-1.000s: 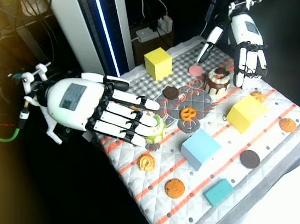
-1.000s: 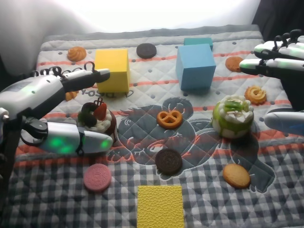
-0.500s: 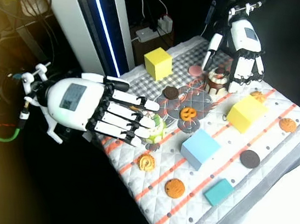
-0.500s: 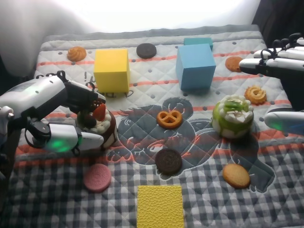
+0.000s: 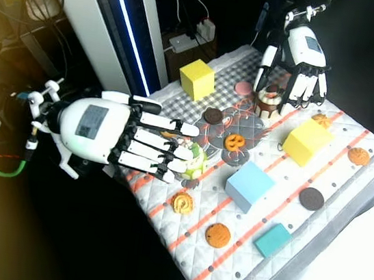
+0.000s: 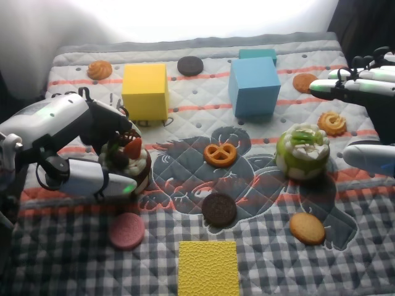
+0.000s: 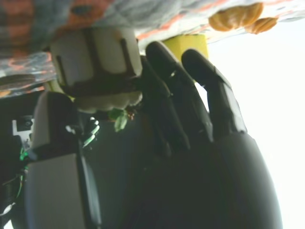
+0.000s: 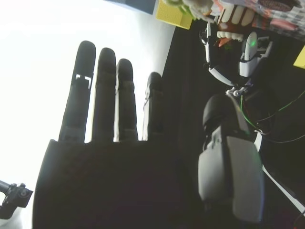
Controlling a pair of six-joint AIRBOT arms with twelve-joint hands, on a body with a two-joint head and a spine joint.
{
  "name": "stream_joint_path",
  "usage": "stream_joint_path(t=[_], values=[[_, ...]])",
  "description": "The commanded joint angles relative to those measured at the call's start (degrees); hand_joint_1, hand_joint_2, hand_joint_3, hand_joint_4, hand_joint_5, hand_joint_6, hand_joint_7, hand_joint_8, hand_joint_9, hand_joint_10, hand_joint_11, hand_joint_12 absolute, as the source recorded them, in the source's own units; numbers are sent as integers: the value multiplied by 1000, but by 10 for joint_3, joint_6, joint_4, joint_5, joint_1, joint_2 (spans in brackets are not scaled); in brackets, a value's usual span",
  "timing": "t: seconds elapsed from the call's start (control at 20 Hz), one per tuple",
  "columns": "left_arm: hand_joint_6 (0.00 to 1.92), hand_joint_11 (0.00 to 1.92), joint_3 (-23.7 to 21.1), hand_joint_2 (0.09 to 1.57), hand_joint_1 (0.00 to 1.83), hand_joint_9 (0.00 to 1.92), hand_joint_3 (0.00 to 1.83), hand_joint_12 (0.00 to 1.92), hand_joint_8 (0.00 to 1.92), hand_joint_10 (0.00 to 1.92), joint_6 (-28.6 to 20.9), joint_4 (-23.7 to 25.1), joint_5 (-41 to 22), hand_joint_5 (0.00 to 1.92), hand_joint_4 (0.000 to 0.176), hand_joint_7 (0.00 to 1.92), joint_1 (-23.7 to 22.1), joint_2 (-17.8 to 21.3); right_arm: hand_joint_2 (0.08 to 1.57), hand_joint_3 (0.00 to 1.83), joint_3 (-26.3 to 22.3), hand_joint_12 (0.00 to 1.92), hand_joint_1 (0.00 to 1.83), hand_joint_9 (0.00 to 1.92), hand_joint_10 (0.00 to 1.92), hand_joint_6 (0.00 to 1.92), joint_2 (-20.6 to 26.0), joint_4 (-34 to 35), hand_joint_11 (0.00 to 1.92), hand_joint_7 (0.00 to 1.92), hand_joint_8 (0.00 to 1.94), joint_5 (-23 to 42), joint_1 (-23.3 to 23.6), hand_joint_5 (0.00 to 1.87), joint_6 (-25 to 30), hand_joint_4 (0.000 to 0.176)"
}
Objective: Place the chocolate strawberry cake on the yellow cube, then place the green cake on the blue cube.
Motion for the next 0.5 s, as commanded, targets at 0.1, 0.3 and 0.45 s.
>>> stream_joint_path(t=[0.1,0.3,0.45], values=[[677,756,-2,1056,1274,975,0,1598,904,1069,-57,42,-88,1083,0,1144,-19,15,1210,3,3,904,152,442,14,3,0,12,192,352,7,70,0,297,6,150],[260,867,0,1029,1284,997,1,1682,1124,1396,-87,72,-115,1292,0,1084,-51,25,1216,1,3,872,166,485,3,0,-1,12,251,379,0,70,0,288,6,162],[780,825,20,1038,1393,1075,0,1208,583,985,-87,79,-111,1064,0,1189,-97,19,1210,0,4,853,178,455,5,4,-3,13,232,363,0,70,0,304,6,162]])
